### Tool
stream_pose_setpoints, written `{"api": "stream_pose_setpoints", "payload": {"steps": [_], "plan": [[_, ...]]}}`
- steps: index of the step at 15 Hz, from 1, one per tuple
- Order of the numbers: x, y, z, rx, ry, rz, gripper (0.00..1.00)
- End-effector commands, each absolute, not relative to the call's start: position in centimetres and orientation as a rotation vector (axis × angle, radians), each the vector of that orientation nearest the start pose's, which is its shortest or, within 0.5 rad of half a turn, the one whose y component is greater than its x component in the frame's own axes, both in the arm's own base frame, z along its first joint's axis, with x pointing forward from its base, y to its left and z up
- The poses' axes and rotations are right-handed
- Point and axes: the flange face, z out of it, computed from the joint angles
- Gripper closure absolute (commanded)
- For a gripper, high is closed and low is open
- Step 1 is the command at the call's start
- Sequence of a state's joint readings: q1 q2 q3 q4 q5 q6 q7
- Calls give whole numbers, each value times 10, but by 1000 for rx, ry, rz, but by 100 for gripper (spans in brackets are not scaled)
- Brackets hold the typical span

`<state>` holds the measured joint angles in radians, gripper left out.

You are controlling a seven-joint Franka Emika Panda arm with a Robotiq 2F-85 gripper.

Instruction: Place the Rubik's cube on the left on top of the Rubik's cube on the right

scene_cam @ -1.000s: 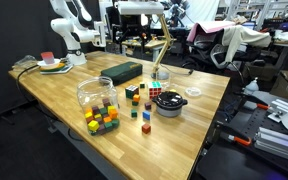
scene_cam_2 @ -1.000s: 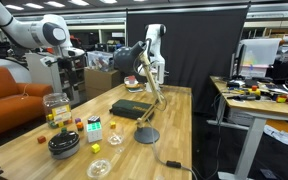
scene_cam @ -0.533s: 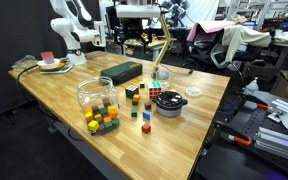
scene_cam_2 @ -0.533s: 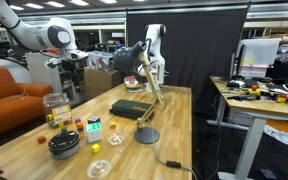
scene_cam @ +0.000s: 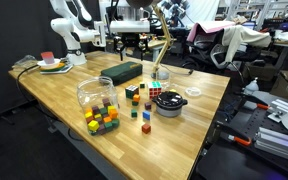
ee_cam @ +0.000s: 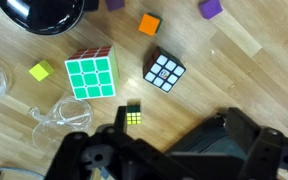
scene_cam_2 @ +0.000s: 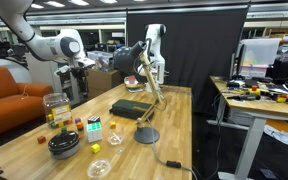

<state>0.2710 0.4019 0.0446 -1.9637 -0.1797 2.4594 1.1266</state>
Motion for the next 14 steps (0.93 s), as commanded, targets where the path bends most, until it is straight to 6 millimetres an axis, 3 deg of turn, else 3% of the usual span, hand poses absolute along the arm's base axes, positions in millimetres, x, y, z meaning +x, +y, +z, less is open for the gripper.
{"api": "stream_pose_setpoints", "payload": {"steps": [1, 3, 6, 14], "plan": [[595, 193, 279, -2966, 1052, -220, 0], [595, 191, 279, -2966, 1055, -222, 0], [604, 191, 261, -2899, 1230, -194, 0], [619, 190, 172, -2766, 1670, -82, 0]]}}
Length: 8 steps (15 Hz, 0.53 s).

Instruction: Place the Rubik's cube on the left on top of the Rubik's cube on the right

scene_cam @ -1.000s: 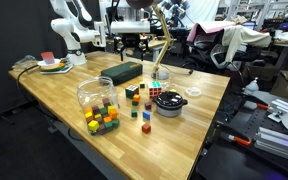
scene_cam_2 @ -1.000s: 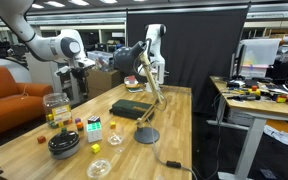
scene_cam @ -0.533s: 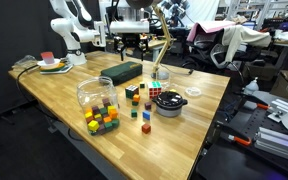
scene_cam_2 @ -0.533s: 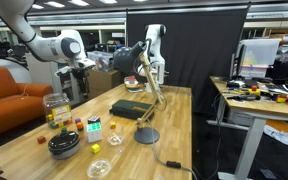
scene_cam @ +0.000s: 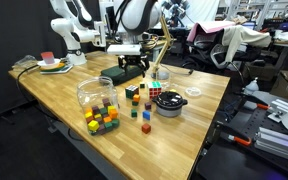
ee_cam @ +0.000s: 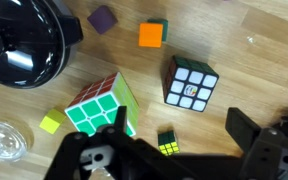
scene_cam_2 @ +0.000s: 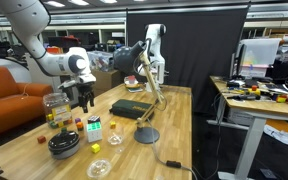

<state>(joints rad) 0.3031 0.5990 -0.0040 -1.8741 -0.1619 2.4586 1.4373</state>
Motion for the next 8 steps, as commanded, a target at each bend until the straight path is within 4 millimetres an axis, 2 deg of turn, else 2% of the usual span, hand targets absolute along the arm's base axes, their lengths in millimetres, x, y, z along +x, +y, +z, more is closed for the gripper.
{"api": "stream_pose_setpoints", "payload": {"steps": [1, 5, 8], "plan": [[621, 190, 160, -2757, 1698, -65, 0], [631, 190, 133, -2721, 1776, -30, 0], [639, 191, 126, -2713, 1781, -22, 0]]}}
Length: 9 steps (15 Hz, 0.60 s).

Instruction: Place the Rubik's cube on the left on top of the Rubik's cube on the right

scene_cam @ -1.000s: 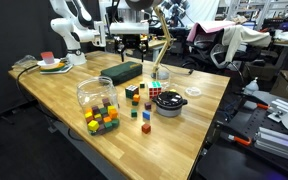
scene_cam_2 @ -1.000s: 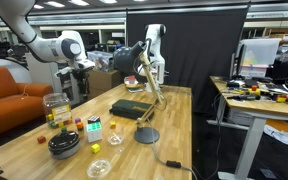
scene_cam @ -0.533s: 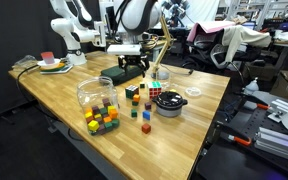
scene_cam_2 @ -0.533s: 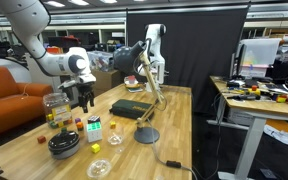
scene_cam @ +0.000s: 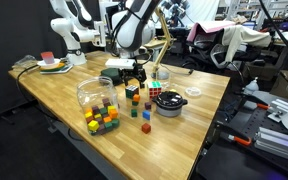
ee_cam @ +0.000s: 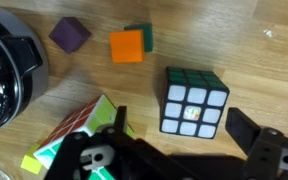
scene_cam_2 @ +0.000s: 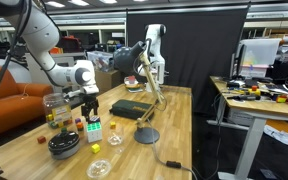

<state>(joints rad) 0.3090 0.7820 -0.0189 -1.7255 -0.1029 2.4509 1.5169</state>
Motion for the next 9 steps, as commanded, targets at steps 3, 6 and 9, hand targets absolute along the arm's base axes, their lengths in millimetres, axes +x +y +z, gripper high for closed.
{"api": "stream_pose_setpoints", "payload": {"steps": [3, 6, 9], "plan": [[643, 191, 124, -2722, 1787, 5, 0], [642, 189, 119, -2742, 1791, 31, 0], [643, 191, 118, -2749, 1758, 61, 2]]}}
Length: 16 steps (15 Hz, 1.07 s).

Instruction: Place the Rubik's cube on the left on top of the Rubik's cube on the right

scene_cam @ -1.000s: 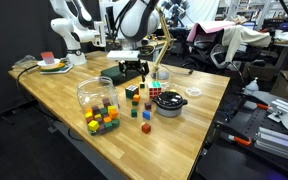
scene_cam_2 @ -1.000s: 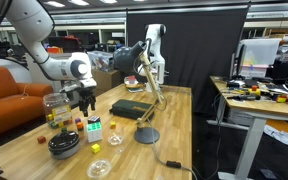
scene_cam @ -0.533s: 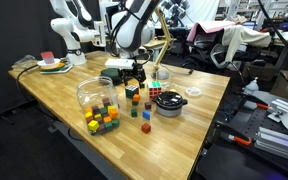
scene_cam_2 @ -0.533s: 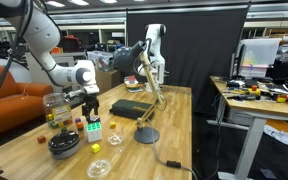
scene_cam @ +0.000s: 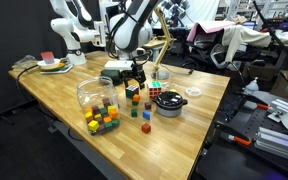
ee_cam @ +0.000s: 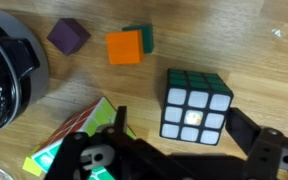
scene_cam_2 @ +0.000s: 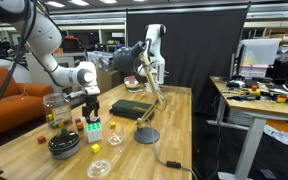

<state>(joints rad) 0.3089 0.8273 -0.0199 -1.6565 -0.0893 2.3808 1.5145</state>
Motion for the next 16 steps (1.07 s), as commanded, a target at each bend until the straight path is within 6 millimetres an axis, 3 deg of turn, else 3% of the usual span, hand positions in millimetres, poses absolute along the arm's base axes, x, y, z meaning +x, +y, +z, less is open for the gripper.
{"api": "stream_pose_setpoints", "payload": {"steps": [1, 2, 4, 5, 10, 14, 16], "plan": [[644, 191, 117, -2747, 1745, 68, 5], [645, 192, 117, -2745, 1736, 74, 9], [648, 192, 116, -2737, 1715, 84, 33], [650, 192, 114, -2735, 1708, 94, 36], [654, 182, 95, -2708, 1705, 147, 72], [652, 175, 121, -2710, 1648, 98, 94], [650, 169, 142, -2714, 1629, 60, 97]]}}
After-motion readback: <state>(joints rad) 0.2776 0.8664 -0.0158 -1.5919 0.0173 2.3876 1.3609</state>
